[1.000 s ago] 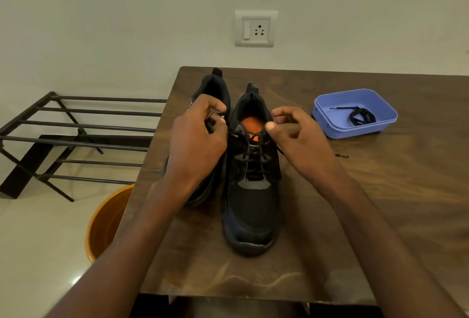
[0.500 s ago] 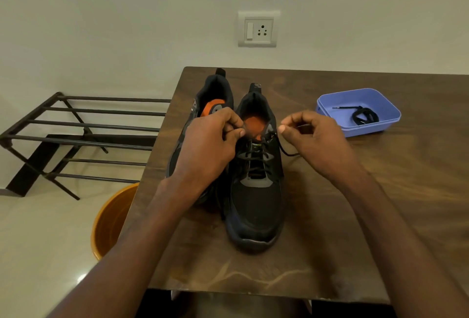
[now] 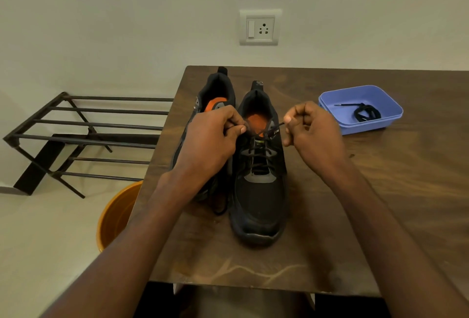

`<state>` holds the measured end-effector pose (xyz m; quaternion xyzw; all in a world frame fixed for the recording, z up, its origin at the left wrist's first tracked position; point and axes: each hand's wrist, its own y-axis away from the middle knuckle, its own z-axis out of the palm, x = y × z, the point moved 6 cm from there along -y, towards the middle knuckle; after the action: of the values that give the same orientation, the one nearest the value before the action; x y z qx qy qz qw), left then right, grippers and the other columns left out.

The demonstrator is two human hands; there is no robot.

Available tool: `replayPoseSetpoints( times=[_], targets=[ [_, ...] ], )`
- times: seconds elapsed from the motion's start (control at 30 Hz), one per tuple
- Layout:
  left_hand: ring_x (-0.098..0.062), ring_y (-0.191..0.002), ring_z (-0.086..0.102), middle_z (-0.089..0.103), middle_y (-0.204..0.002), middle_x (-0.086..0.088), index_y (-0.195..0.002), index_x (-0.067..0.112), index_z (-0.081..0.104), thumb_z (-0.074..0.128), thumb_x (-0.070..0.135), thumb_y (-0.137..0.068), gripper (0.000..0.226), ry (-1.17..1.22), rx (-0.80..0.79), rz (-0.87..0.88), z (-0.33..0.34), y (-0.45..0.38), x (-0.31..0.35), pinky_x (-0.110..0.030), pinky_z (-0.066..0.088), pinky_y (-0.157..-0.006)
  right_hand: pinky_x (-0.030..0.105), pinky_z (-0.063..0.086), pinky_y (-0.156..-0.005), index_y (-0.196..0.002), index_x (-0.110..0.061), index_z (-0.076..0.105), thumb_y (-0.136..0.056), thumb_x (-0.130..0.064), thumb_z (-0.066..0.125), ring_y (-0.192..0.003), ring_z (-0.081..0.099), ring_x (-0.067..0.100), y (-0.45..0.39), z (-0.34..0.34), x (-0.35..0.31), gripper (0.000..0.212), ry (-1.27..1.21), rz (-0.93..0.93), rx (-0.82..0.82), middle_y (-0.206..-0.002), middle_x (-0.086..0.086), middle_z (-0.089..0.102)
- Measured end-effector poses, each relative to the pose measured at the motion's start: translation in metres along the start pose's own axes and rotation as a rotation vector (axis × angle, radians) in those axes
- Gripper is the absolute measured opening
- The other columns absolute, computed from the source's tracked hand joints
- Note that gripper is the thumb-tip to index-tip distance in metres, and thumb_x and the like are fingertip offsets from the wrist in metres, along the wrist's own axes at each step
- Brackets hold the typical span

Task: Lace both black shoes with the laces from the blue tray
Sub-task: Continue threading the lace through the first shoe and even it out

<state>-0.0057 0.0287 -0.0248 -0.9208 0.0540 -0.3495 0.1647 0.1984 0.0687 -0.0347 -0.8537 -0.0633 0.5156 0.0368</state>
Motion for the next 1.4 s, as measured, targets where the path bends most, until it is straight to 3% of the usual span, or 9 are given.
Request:
replayPoseSetpoints(
  times=[0.2, 0.33, 0.5, 0.6, 0.7, 0.8, 0.9, 1.17, 1.4],
  targets=[
    [-0.008, -0.060, 0.068, 0.071, -0.078, 0.003, -0.096, 0.023, 0.070, 0.067, 0.026, -0.100, 0.006, 0.095, -0.028, -0.131, -0.007, 0.002, 0.000, -0.021, 0.057, -0.061, 0.026, 0.056, -0.057, -0.105, -0.011, 0.071, -0.103, -0.015, 0.061, -0.056, 0.059, 0.013, 0.013, -0.018, -0.025, 0.011, -0.227, 0.085, -0.134, -0.075, 0.007, 0.074],
    [-0.021, -0.067, 0.075, 0.078, -0.081, -0.005, -0.094, 0.012, 0.075, 0.052, 0.043, -0.106, 0.040, 0.393, -0.119, -0.335, -0.007, 0.007, 0.006, -0.025, 0.054, -0.059, 0.032, 0.062, -0.071, -0.112, -0.006, 0.066, -0.098, 0.002, 0.061, -0.073, 0.073, 0.019, 0.034, 0.004, -0.059, 0.016, -0.268, 0.013, -0.330, -0.086, 0.015, 0.077],
    [-0.028, -0.092, 0.077, 0.080, -0.096, -0.012, -0.100, 0.013, 0.080, 0.054, 0.059, -0.100, 0.053, 0.685, -0.269, -0.637, -0.008, 0.018, 0.000, -0.041, 0.060, -0.087, 0.018, 0.057, -0.065, -0.107, -0.018, 0.056, -0.091, 0.007, 0.067, -0.075, 0.074, 0.004, 0.054, 0.040, -0.075, 0.032, -0.081, -0.133, -0.341, -0.083, 0.002, 0.077],
    [-0.028, -0.098, 0.075, 0.077, -0.105, -0.017, -0.111, 0.008, 0.079, 0.065, 0.047, -0.097, 0.043, 0.895, -0.368, -0.610, -0.009, 0.021, 0.000, -0.043, 0.059, -0.095, 0.014, 0.055, -0.067, -0.112, -0.016, 0.053, -0.096, 0.006, 0.061, -0.079, 0.073, 0.001, 0.056, 0.040, -0.078, 0.027, -0.085, -0.219, -0.299, -0.087, -0.001, 0.076],
    [-0.026, -0.091, 0.074, 0.076, -0.102, -0.017, -0.113, 0.001, 0.075, 0.069, 0.024, -0.097, 0.029, 0.946, -0.372, -0.557, -0.013, 0.020, 0.002, -0.031, 0.062, -0.081, 0.018, 0.054, -0.063, -0.107, -0.013, 0.056, -0.095, 0.008, 0.057, -0.071, 0.071, 0.005, 0.050, 0.028, -0.077, 0.025, -0.069, -0.267, -0.174, -0.080, -0.002, 0.074],
    [-0.033, -0.091, 0.077, 0.076, -0.089, -0.011, -0.102, 0.004, 0.071, 0.069, 0.010, -0.096, 0.009, 0.912, -0.291, -0.570, -0.016, 0.018, -0.003, -0.028, 0.064, -0.075, 0.039, 0.060, -0.063, -0.094, -0.024, 0.061, -0.092, 0.001, 0.055, -0.066, 0.071, 0.010, 0.041, 0.012, -0.062, 0.027, -0.004, -0.150, 0.037, -0.075, -0.004, 0.073],
    [-0.038, -0.092, 0.077, 0.072, -0.085, -0.015, -0.111, 0.002, 0.060, 0.054, 0.013, -0.106, 0.014, 0.955, -0.267, -0.574, -0.016, 0.018, 0.001, -0.031, 0.066, -0.072, 0.028, 0.052, -0.050, -0.087, -0.020, 0.065, -0.092, 0.000, 0.057, -0.057, 0.068, 0.011, 0.034, -0.005, -0.045, 0.023, -0.053, 0.057, 0.111, -0.075, 0.001, 0.074],
    [-0.028, -0.076, 0.076, 0.077, -0.086, -0.018, -0.115, 0.001, 0.054, 0.045, 0.018, -0.111, 0.019, 0.724, -0.322, -0.274, -0.015, 0.012, 0.027, -0.037, 0.064, -0.070, 0.026, 0.049, -0.054, -0.100, -0.011, 0.069, -0.104, -0.027, 0.057, -0.062, 0.061, 0.016, 0.046, 0.033, -0.050, 0.020, -0.297, 0.294, -0.228, -0.070, 0.007, 0.063],
    [-0.020, -0.073, 0.077, 0.077, -0.082, -0.008, -0.108, 0.014, 0.054, 0.051, 0.020, -0.108, 0.007, 0.426, -0.217, -0.135, -0.026, 0.008, 0.020, -0.032, 0.059, -0.054, 0.032, 0.058, -0.080, -0.117, -0.011, 0.067, -0.092, -0.006, 0.068, -0.082, 0.074, 0.019, 0.048, 0.031, -0.034, 0.026, -0.728, 0.548, -0.253, -0.094, 0.007, 0.078]
  ],
)
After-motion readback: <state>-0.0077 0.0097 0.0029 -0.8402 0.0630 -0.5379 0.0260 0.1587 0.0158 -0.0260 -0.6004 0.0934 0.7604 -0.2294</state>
